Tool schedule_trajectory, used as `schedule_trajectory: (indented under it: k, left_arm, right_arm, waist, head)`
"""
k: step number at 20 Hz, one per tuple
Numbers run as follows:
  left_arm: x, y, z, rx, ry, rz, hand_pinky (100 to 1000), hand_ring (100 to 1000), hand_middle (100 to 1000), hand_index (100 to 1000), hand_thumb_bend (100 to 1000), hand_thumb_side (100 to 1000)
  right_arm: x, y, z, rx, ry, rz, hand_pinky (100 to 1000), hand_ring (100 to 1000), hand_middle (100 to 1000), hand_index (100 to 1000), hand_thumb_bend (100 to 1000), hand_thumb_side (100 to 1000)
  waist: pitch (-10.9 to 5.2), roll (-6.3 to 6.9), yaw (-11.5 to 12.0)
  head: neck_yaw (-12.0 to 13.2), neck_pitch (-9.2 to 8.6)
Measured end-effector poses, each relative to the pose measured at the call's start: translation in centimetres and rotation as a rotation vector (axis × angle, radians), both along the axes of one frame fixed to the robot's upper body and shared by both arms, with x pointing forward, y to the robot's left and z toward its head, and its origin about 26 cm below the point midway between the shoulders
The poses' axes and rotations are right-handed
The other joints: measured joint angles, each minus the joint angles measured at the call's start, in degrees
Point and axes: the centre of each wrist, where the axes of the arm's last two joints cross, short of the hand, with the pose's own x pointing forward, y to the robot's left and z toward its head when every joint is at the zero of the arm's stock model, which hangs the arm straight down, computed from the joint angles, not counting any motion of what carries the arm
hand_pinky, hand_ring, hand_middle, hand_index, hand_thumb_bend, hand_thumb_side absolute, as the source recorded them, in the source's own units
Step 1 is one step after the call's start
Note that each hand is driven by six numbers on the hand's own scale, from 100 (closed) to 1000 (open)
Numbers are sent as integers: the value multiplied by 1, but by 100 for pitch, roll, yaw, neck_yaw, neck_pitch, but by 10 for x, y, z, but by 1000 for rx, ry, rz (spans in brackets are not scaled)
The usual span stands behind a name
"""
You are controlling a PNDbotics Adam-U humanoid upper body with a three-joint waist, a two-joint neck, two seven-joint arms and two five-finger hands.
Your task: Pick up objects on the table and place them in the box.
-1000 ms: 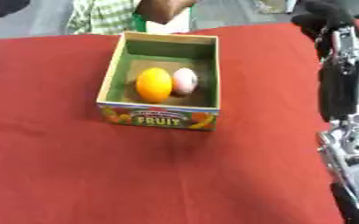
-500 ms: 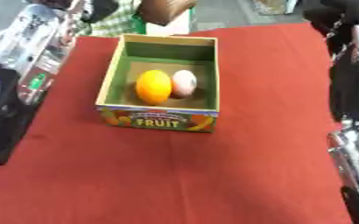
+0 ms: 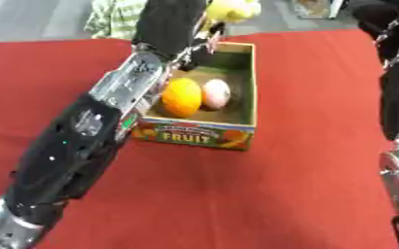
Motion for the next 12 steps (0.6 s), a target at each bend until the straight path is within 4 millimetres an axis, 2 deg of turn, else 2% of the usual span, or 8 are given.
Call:
schedule_trajectory:
  k: [4,7,12]
  left_arm:
    - [5,-6,-16,84,46,13,223,379,282,358,100,290]
    - [8,-5,-26,153,87,22,249,403,314,384,100,284]
    - [12,-1,-33,221,146,70,294,453,378,435,100,277]
  right_arm:
    - [0,1,0,0,3,5,906,804,650,815,100,1000]
    - [0,1,-1,1,4,5,906,804,650,815,100,1000]
    - [0,-1,-3,3,10,-2,907,804,650,815,100,1000]
  waist:
    - [2,0,5]
    - [3,1,34]
    - [3,3,61]
  head:
    - [-5,0]
    - [-31,0]
    - [-78,0]
